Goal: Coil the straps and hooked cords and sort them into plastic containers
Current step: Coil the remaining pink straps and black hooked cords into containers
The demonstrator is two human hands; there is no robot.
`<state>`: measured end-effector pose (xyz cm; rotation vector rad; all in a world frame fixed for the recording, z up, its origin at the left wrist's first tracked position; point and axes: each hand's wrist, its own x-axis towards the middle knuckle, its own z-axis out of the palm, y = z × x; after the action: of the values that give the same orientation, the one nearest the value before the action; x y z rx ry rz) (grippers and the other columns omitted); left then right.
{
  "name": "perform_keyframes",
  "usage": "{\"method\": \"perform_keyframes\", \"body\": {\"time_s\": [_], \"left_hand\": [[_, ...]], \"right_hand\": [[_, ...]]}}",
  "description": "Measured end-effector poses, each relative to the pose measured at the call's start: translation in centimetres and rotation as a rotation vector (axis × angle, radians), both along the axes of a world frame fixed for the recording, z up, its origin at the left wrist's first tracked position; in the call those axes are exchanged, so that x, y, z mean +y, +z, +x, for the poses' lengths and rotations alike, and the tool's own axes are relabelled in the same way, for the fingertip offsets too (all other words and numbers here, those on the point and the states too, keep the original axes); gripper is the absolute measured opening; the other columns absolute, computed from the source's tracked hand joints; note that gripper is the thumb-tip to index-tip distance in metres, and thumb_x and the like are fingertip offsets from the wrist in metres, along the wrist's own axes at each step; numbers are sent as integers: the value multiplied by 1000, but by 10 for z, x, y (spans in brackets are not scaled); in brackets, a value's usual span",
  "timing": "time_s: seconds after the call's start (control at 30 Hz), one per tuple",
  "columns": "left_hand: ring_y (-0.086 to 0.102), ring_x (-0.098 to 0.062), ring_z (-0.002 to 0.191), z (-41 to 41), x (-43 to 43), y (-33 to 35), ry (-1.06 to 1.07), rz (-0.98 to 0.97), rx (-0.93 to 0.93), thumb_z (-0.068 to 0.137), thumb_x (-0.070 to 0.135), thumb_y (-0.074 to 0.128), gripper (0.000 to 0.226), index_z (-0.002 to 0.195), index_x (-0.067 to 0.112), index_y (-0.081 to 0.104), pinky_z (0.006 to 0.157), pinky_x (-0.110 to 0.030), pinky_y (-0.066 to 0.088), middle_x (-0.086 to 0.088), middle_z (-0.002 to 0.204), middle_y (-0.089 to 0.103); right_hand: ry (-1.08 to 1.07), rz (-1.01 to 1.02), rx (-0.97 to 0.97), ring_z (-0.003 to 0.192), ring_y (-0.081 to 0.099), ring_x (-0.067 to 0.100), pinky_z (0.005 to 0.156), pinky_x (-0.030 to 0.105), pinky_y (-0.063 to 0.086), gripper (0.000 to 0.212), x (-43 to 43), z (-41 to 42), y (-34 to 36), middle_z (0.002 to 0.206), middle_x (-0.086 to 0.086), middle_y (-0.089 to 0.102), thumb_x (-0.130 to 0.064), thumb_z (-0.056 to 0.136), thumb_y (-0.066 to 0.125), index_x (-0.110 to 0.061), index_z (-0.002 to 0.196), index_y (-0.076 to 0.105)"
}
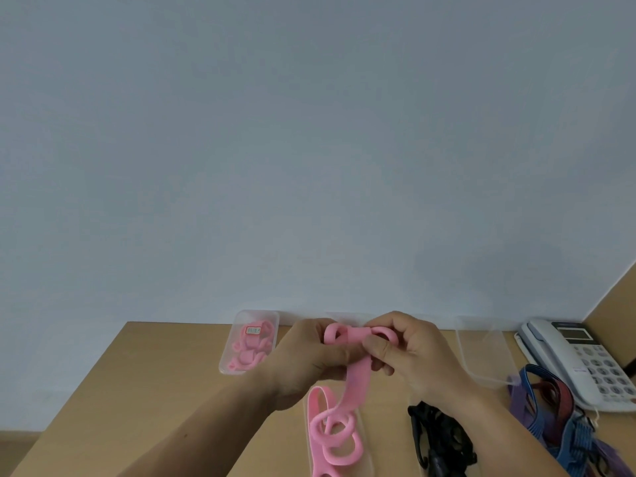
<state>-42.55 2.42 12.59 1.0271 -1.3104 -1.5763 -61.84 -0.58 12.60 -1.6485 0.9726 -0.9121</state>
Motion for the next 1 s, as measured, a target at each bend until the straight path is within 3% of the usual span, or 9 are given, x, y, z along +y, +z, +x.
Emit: {"method": "perform_keyframes", "body": {"time_s": [0.07,0.2,0.33,0.43,0.5,0.67,0.8,0.9,1.0], "left_hand": [[70,-32,104,3,1,3,-23,28,-19,89,24,74,20,106,13,75,85,-41,59,-18,109,73],[70,-27,81,7,-1,6,-19,50,-84,85,20,76,5,91,20,76,67,-33,58,-12,94,75],[68,-33,92,10,-3,9,-60,142,54,82,12,70,28,108,3,63,76,-38,58,-17,102,71],[65,-35,96,8,-4,8,-75,118,61,88,20,64,12,85,17,75,85,-42,57,-15,96,69],[67,-35,91,5,-6,4,10,109,45,88,21,69,9,84,15,74,86,-48,55,-16,89,70],[71,-36,84,4,-7,-2,98,85,13,79,17,81,38,105,-1,60,73,-40,56,-21,91,72],[70,-30,81,4,-7,-7,130,0,-55,75,7,81,36,105,3,62,72,-37,57,-18,95,70],[68,-29,85,4,-7,-8,148,-66,-77,76,10,81,35,105,7,62,81,-44,58,-25,106,66],[69,-28,89,4,-6,-6,147,-72,-98,74,11,82,45,113,13,60,87,-46,58,-22,109,63]], "right_hand": [[0,-32,-9,63,67,11,56,20,51,10,0,1,-1,76,1,72,-10,86,73,-18,93,71],[-4,-94,-23,74,69,9,66,16,53,20,0,3,-4,86,-6,72,-8,85,73,-25,94,71],[-24,-148,-18,82,69,7,71,16,53,27,1,6,-7,92,-10,73,-12,83,75,-35,94,72],[-36,-201,34,88,68,9,75,17,54,33,0,5,-10,94,-13,73,-7,83,76,-37,96,70],[-28,-211,37,87,68,11,75,20,55,32,1,6,-12,92,-10,72,-5,84,74,-34,96,69],[74,38,-109,70,63,12,65,25,51,23,4,7,-14,79,-2,68,-5,82,69,-22,96,64],[64,117,-176,65,62,19,62,29,53,27,4,5,-11,77,5,67,-15,80,74,-9,104,63],[30,162,-140,63,65,23,56,30,53,19,1,6,-10,75,9,70,-18,87,71,-12,105,65],[27,149,-149,60,64,22,53,29,51,4,0,6,-10,70,12,70,-21,88,72,-21,92,72]]}}
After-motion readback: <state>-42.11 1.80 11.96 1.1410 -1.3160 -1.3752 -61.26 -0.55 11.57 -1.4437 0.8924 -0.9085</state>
